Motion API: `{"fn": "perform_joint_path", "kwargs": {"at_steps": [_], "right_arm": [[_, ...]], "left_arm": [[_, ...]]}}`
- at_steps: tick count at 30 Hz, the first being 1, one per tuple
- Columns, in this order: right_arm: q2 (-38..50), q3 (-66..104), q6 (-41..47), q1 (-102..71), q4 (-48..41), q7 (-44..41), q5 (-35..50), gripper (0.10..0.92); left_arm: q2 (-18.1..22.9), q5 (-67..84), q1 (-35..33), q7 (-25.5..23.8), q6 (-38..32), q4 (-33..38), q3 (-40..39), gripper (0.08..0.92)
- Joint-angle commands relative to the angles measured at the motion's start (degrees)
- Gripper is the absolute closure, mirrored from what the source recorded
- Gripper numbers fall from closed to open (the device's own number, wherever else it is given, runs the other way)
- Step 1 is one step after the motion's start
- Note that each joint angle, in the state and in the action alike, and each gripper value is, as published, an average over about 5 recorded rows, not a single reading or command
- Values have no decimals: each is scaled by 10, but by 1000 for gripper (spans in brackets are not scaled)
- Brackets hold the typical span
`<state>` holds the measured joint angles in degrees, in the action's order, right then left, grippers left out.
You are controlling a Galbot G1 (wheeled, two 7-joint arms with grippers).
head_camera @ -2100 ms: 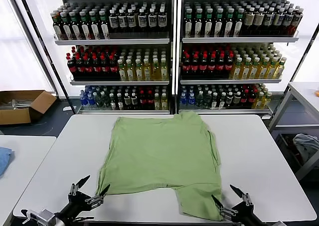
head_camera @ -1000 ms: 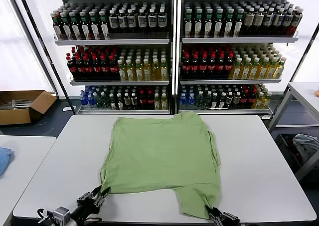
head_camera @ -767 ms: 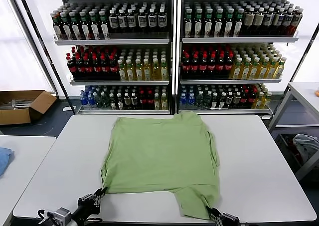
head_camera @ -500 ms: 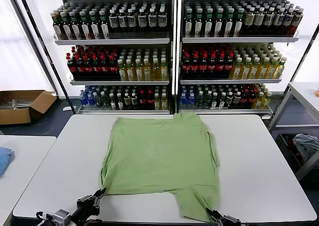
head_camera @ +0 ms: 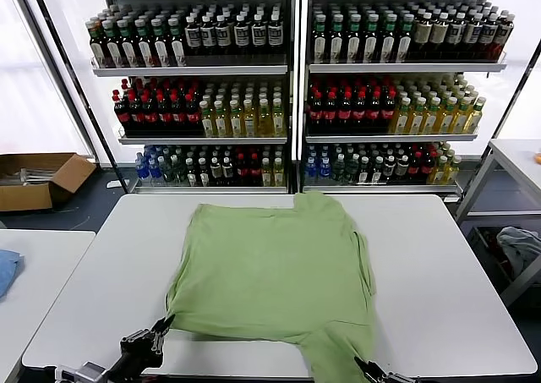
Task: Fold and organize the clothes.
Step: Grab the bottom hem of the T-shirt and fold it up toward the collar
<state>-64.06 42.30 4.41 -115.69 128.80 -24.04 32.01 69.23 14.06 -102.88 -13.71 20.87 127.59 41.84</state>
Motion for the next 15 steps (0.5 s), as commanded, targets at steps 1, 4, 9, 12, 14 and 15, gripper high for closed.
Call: {"fn": "perform_joint_path", "kwargs": {"at_steps": [1, 4, 9, 12, 14, 15], "right_arm": [[-2, 8, 3, 61, 16, 34, 65, 917], [-1, 2, 25, 140, -2, 59, 71, 917], [7, -3, 41, 234, -55, 66, 68, 917], [13, -10, 45, 273, -91, 64, 64, 917], [16, -21, 48, 308, -124, 63, 56, 917], [18, -28, 49, 328, -143, 63, 51, 917]], "left_arm": [[-3, 5, 37, -2, 7, 23, 0, 915], [-16, 27, 78, -6, 14, 5, -5, 915], [-32, 77, 149, -5, 34, -38, -16, 914], [-35, 99, 197, 0, 42, -72, -30, 914], [-37, 109, 230, -1, 46, -100, -46, 914], [-38, 111, 245, -1, 47, -114, -56, 914]]}}
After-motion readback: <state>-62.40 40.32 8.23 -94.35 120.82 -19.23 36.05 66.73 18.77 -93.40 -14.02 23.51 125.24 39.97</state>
